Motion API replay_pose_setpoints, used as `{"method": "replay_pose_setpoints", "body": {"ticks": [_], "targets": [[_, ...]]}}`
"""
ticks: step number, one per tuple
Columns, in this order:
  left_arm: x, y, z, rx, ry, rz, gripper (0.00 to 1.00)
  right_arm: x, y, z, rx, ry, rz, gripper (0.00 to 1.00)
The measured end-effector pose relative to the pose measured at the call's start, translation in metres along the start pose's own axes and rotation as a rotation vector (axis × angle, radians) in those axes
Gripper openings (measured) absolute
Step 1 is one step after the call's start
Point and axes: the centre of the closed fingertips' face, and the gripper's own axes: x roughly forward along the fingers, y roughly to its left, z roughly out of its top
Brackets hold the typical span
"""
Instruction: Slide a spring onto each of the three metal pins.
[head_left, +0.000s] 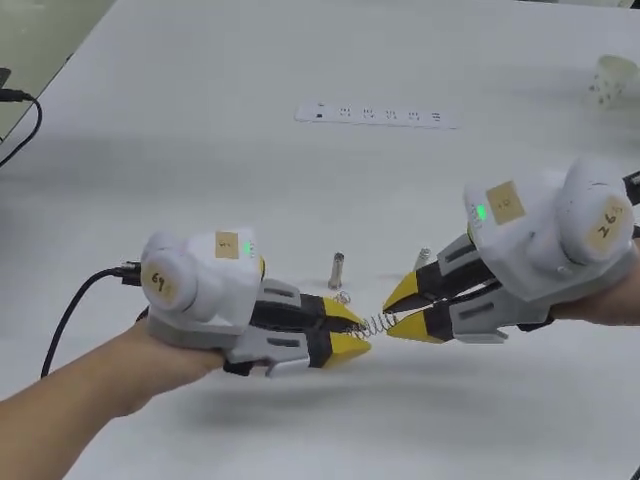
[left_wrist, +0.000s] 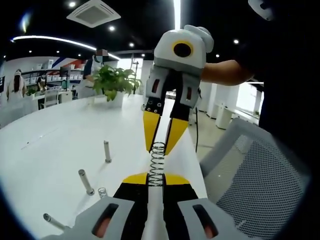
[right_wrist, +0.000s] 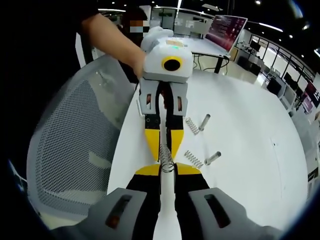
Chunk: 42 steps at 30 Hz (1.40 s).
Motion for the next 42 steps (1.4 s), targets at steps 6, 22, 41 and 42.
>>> {"method": "replay_pose_setpoints", "body": {"ticks": [6,22,41,42], "targets": [[0.001,0.002,0.000,0.011,0.006,0.005,0.02,0.002,-0.001,0.010,0.007,-0.037,0.010,0.07],[0.003,0.003,-0.002,0.018,0.017,0.013,0.02,0.005,0.000,0.021,0.056,-0.101,-0.002,0.07],[0.006,0.004,0.000,0.021,0.011,0.017,0.02,0.005,-0.003,0.027,0.076,-0.149,-0.006,0.07],[0.006,0.004,0.000,0.022,0.011,0.016,0.02,0.006,-0.003,0.028,0.080,-0.155,-0.006,0.07]]}}
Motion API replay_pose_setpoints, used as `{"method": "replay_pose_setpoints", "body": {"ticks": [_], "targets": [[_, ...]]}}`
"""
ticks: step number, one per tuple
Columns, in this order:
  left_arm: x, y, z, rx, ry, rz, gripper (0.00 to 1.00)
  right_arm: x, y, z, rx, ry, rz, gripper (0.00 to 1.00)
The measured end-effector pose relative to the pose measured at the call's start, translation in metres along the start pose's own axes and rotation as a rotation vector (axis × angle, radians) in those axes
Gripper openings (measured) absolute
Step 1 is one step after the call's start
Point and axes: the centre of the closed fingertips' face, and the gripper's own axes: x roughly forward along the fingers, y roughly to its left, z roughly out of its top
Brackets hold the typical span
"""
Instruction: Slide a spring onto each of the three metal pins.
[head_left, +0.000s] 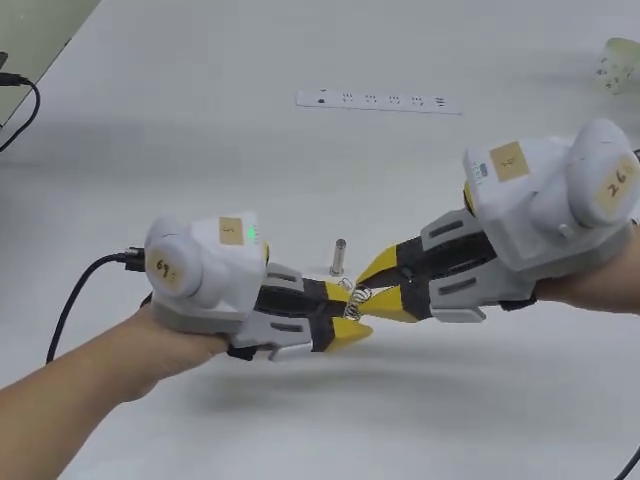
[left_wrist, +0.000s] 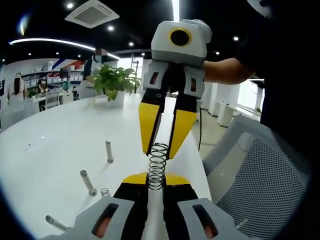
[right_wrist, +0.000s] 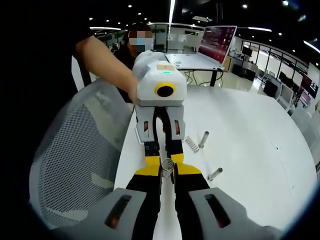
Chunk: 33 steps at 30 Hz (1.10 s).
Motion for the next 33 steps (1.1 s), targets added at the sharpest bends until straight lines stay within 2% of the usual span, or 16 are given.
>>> {"method": "replay_pose_setpoints", "body": {"ticks": [12,19,33], "targets": [[-0.0016,-0.0010,0.0024,0.001,-0.007,0.004,0.02,0.0020,-0.0005,0.0059,0.014,-0.033,-0.009,0.07],[-0.0024,-0.0007,0.0017,0.000,-0.008,0.004,0.02,0.0010,-0.0015,0.0058,0.057,-0.065,-0.014,0.07],[-0.0033,-0.0030,-0.0024,-0.018,0.012,0.001,0.03,0.0037,0.0006,0.0050,0.083,-0.091,-0.022,0.07]]}}
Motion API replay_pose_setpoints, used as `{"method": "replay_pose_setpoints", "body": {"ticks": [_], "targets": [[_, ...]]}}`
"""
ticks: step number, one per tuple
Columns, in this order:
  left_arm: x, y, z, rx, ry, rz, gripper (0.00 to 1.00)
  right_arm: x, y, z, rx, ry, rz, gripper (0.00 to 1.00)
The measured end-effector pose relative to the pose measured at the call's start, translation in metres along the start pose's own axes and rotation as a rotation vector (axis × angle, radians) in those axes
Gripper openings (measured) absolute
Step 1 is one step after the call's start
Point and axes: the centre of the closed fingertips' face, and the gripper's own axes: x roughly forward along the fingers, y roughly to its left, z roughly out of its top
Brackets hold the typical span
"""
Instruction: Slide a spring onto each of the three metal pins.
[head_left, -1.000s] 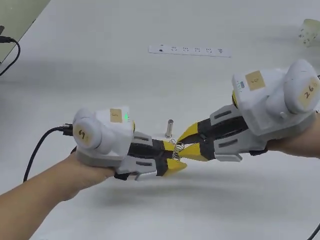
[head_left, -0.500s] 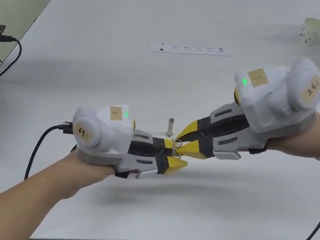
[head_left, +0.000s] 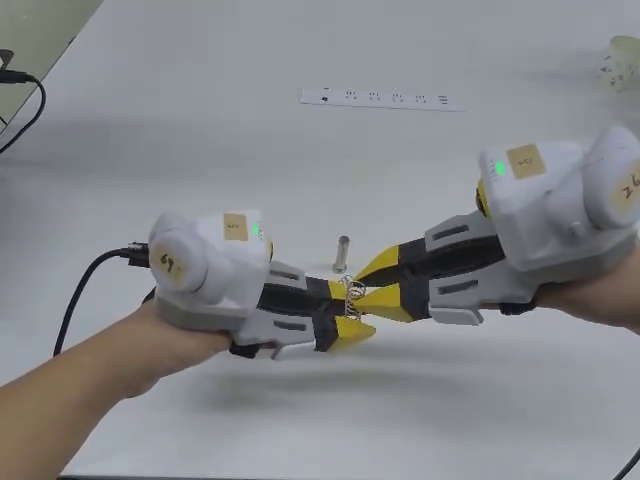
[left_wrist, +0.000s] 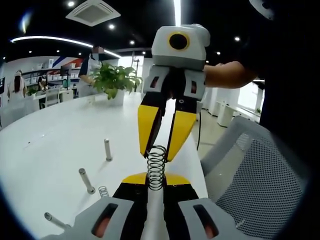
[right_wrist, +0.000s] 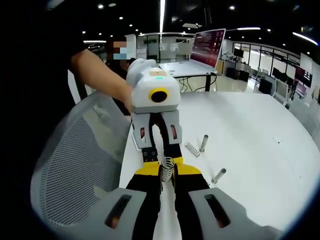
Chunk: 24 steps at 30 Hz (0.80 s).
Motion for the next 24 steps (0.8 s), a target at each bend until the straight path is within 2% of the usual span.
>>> {"method": "replay_pose_setpoints", "body": {"ticks": [7,13,24], "targets": [[0.000,0.001,0.003,-0.022,-0.006,0.005,0.04,-0.001,-0.001,0.002,-0.005,0.000,-0.003,0.07],[0.000,0.005,0.007,-0.035,-0.024,0.027,0.14,-0.002,-0.002,0.003,-0.010,-0.002,-0.004,0.07],[-0.003,0.011,0.006,-0.018,-0.014,0.064,0.29,-0.005,-0.003,0.007,-0.019,-0.008,-0.012,0.07]]}}
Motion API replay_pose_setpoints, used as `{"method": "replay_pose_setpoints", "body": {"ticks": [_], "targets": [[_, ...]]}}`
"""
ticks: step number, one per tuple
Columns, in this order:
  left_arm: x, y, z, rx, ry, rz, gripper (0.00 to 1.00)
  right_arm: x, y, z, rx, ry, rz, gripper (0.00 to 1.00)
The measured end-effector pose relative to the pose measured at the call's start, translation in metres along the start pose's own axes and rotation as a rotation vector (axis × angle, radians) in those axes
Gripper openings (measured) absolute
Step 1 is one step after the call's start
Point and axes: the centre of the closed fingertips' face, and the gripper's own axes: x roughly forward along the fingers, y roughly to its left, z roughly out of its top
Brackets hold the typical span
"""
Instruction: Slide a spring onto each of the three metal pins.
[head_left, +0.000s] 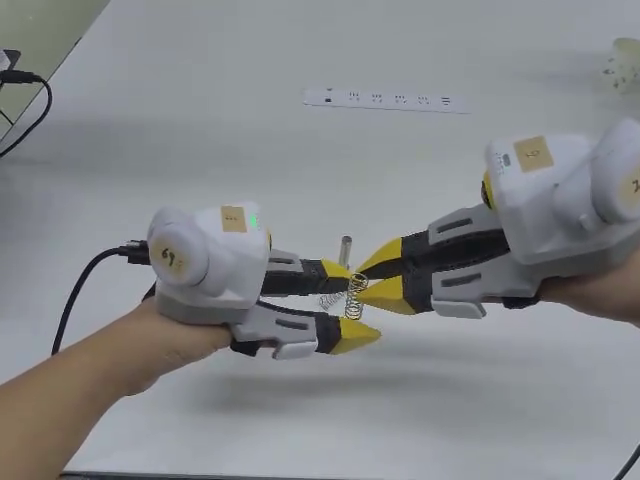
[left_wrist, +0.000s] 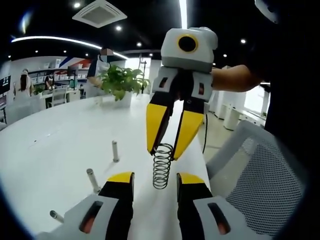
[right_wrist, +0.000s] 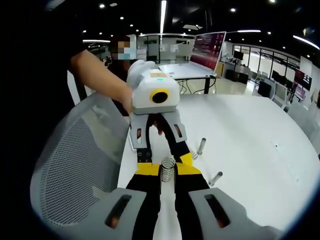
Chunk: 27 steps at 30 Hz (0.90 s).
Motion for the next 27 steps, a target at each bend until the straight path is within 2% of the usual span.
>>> {"method": "replay_pose_setpoints", "body": {"ticks": [9,21,27], "targets": [[-0.005,0.003,0.000,0.001,0.000,0.025,0.40,-0.002,-0.002,0.003,-0.004,-0.006,-0.010,0.07],[-0.017,0.001,-0.004,0.000,0.010,0.045,0.46,-0.003,-0.005,0.003,-0.009,-0.004,-0.020,0.07],[-0.022,0.004,-0.007,0.003,0.015,0.065,0.54,-0.004,-0.005,0.004,-0.012,-0.002,-0.028,0.07]]}}
